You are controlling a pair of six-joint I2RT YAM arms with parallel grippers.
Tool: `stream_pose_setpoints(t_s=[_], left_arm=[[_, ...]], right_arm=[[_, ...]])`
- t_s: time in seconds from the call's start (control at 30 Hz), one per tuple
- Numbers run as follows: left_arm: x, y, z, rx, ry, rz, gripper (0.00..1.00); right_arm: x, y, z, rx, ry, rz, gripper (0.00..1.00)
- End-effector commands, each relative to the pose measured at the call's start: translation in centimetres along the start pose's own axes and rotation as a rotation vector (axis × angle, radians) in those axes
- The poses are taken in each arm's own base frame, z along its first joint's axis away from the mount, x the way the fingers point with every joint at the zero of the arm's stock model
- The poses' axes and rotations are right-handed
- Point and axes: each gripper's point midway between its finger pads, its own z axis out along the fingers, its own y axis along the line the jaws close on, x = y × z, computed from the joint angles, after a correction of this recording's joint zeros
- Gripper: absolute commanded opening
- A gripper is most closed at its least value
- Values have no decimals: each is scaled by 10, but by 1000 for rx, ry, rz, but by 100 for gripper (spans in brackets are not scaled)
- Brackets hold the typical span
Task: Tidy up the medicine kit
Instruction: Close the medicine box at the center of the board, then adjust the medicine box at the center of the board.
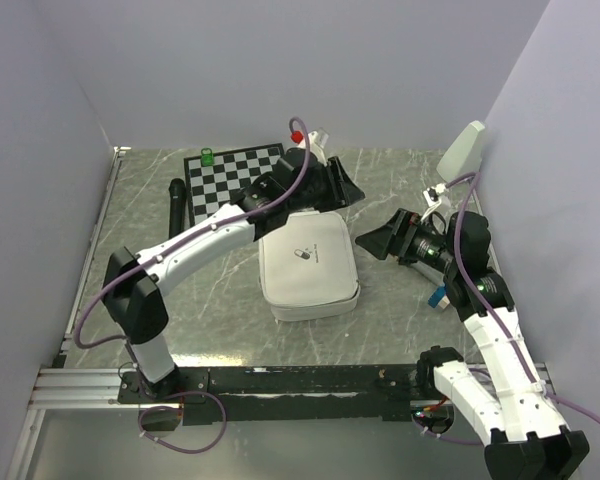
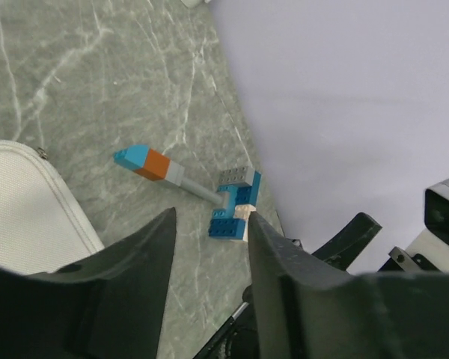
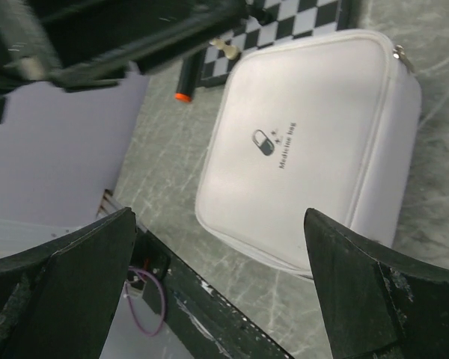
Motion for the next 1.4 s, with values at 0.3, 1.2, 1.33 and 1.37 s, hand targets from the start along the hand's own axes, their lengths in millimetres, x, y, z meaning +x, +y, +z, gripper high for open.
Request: stream_pose_setpoints(t_s=[0.3,1.2,1.33,1.37], left_arm=[[-4,119,-129,-273,-215,-87,64],[23,188,-106,-118,-169,-204,71],[49,203,-101,-173,-60,-213,67],[55,207,-103,-178,-52,-218,67]], right_arm=[[12,-28,17,174,99,-89,100],[66,-108,70,452,195,-27,100],[81,-111,81,409,273,-4,100],[86,-111,84,389,289,2,100]])
